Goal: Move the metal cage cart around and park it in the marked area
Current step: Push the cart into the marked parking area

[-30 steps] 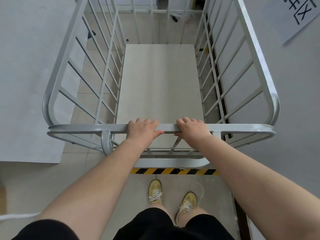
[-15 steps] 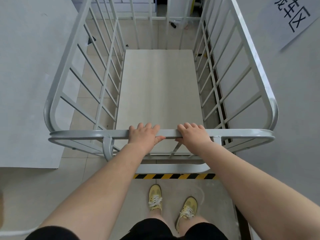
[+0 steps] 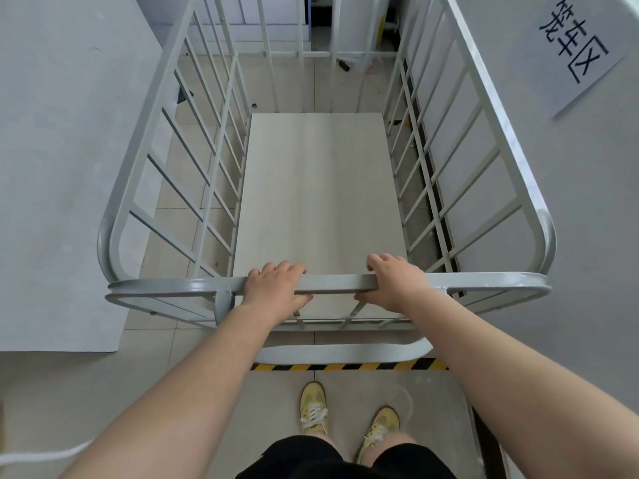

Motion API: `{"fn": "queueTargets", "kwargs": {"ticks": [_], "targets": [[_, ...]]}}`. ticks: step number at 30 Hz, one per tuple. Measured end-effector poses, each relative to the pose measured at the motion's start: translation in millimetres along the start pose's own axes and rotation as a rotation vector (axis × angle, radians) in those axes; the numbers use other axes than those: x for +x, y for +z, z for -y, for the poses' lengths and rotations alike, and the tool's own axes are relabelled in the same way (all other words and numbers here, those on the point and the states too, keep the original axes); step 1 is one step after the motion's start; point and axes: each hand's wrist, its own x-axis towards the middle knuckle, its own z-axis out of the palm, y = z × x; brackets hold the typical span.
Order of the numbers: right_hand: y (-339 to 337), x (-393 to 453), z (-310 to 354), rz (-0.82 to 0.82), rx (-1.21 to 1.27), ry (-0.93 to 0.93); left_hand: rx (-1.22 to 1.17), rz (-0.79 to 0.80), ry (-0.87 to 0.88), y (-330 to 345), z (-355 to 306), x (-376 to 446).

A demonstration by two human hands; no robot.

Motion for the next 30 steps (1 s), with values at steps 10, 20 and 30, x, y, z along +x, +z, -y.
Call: {"fn": "queueTargets", "kwargs": {"ticks": [10, 20, 30], "targets": [[-17, 9, -15, 0.188, -0.222, 0.110, 0.092, 0.101, -0.203, -11, 30, 4], [-17, 12, -26, 0.282, -0.318, -0.020, 0.170, 0.209, -0.174, -8, 24, 11], [-4, -18, -44, 0.351, -0.363, -0.026, 0.166, 0.224, -0.068, 4, -3, -19]]}}
